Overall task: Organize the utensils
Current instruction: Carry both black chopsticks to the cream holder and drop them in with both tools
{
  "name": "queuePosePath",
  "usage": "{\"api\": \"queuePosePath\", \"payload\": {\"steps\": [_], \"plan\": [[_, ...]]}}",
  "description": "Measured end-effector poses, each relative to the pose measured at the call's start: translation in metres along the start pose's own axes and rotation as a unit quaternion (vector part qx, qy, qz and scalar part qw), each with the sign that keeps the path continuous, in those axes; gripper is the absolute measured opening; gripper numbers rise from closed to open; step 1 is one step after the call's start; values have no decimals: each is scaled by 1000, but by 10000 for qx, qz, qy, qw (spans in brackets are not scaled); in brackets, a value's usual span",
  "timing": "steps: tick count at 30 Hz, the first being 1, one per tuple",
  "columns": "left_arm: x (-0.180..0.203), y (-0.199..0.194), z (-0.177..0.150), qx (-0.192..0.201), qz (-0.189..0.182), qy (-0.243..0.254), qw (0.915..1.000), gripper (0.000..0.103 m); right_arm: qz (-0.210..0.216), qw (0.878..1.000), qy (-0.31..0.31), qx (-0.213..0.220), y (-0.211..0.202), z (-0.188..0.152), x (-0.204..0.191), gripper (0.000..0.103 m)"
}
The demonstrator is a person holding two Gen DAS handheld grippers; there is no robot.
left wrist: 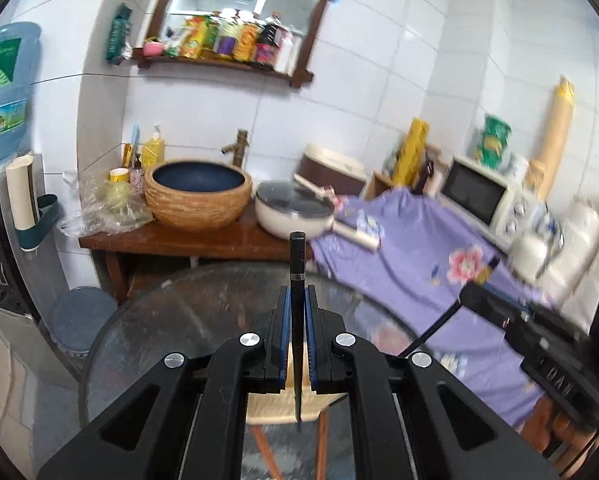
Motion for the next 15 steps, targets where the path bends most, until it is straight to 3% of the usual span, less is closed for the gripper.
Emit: {"api": "queuePosePath", "payload": {"steps": [6,9,15], "plan": [[1,20,19,357,275,-92,9989,7,-200,9996,-82,184,29,12,2,8],[0,37,7,454,518,-93,9976,7,-200,9998,-28,22,50,-2,4,8],[-12,72,-32,224,660,-144,9975,7,-296,9989,-35,-356,89,-46,9,8]]}}
Point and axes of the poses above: each gripper's, at about its wrist camera, not at the fingertips, and y roughly the way its jaws point, x to its right, z to its top, the point moved 5 cm from there along y, roughly the way its jaws point, and after that the axes turned 8 degrees about -x, right-handed, at the moved point
